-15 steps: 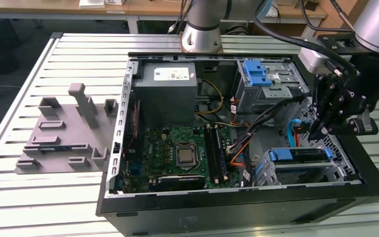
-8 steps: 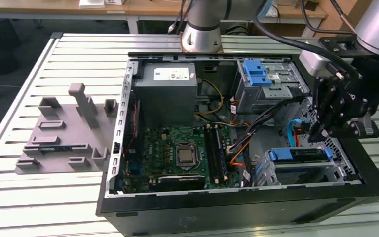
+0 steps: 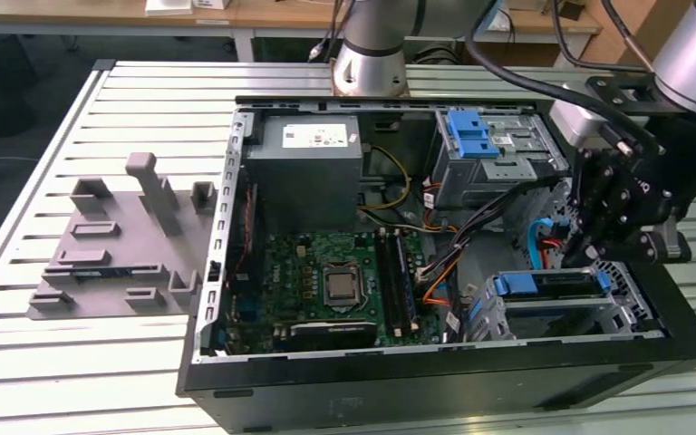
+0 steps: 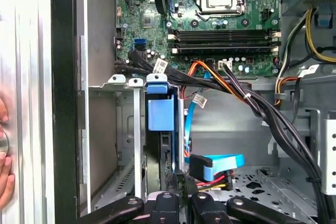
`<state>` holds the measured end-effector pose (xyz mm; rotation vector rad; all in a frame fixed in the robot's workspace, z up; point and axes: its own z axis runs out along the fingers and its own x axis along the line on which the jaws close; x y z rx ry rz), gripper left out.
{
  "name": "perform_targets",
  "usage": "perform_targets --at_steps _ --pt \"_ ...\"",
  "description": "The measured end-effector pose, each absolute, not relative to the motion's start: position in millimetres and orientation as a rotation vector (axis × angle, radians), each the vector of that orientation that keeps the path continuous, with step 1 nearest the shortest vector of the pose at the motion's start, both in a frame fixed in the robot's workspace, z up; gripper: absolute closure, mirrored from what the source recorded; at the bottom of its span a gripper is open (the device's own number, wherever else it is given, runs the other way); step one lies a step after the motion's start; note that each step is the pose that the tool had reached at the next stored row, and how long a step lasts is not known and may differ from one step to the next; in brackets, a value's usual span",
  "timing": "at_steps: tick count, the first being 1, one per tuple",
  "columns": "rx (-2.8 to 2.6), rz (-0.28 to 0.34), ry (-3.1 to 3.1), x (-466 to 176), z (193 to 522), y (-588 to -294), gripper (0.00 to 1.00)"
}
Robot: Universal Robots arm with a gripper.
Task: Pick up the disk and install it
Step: 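Insert the first disk wire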
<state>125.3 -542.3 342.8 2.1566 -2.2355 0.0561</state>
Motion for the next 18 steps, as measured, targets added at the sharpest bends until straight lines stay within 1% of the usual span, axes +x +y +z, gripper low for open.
perform_targets --at_steps 18 --pt "2.135 0.053 -2.254 128.6 336.5 -548.3 0.84"
